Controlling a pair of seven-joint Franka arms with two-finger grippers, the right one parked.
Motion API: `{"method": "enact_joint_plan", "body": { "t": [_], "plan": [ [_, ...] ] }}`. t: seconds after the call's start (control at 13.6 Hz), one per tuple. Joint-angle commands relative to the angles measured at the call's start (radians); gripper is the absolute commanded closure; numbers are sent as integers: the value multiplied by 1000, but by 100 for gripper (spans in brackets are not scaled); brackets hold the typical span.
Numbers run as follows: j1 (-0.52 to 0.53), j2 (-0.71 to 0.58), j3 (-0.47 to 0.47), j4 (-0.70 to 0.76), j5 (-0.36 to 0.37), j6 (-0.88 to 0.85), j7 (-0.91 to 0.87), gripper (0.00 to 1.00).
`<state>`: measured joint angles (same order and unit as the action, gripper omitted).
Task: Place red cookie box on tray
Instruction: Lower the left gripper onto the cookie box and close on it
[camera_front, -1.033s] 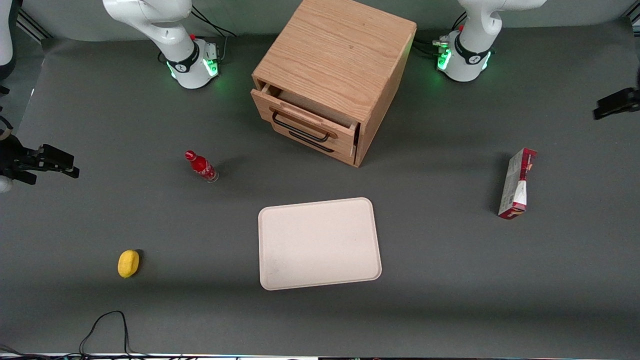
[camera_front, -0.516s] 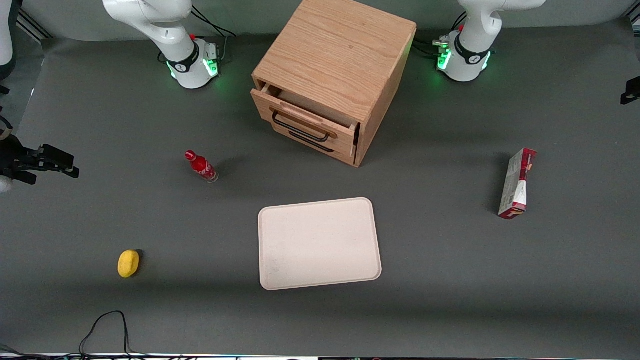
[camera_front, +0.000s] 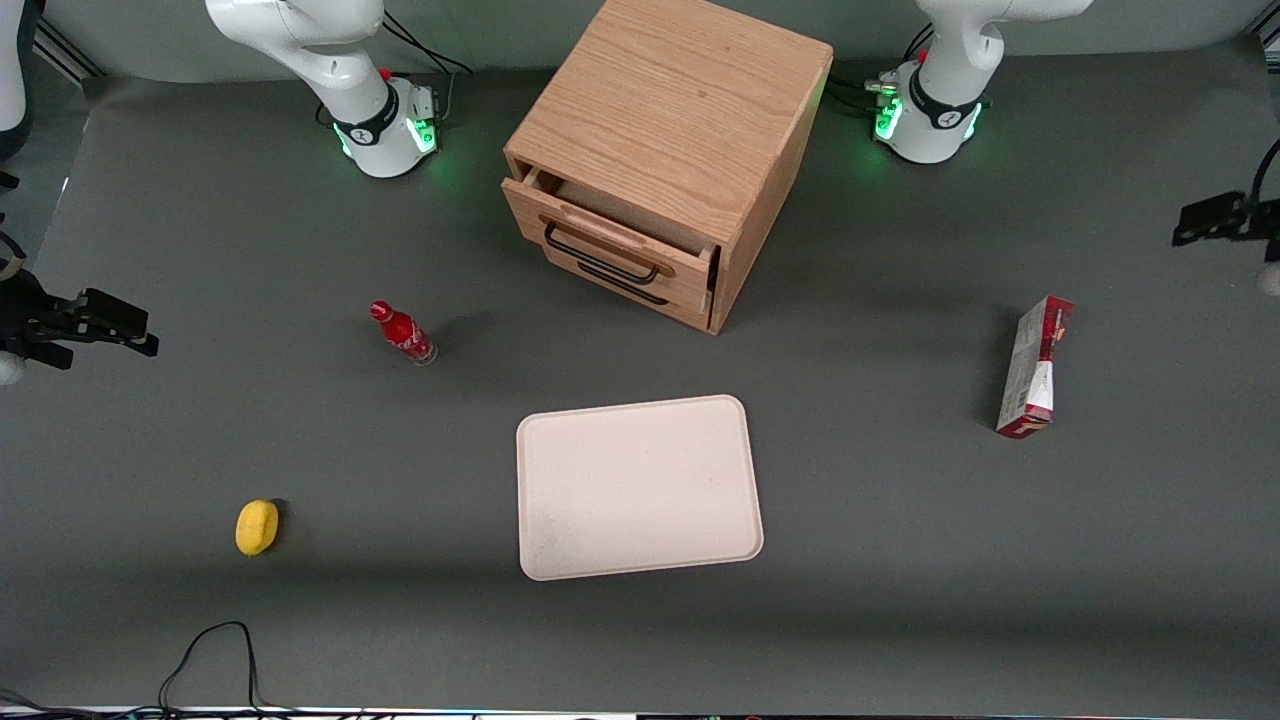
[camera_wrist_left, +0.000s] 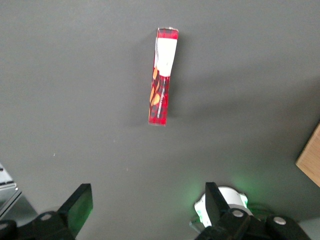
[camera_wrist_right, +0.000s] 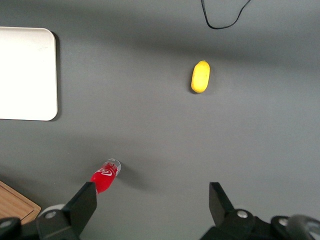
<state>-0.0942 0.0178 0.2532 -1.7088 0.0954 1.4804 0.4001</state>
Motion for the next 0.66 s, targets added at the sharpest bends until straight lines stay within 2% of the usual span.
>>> {"method": "enact_joint_plan", "body": {
  "t": [0.0,0.37,0.44,0.59],
  "plan": [
    [-7,-32,6,-205,-8,189,19,0],
    [-1,8,6,-504,-5,632,74,0],
    [-1,40,6,-532,-5,709,75,0],
    [7,76,8,-537,-6,748,89,0]
  ]
}}
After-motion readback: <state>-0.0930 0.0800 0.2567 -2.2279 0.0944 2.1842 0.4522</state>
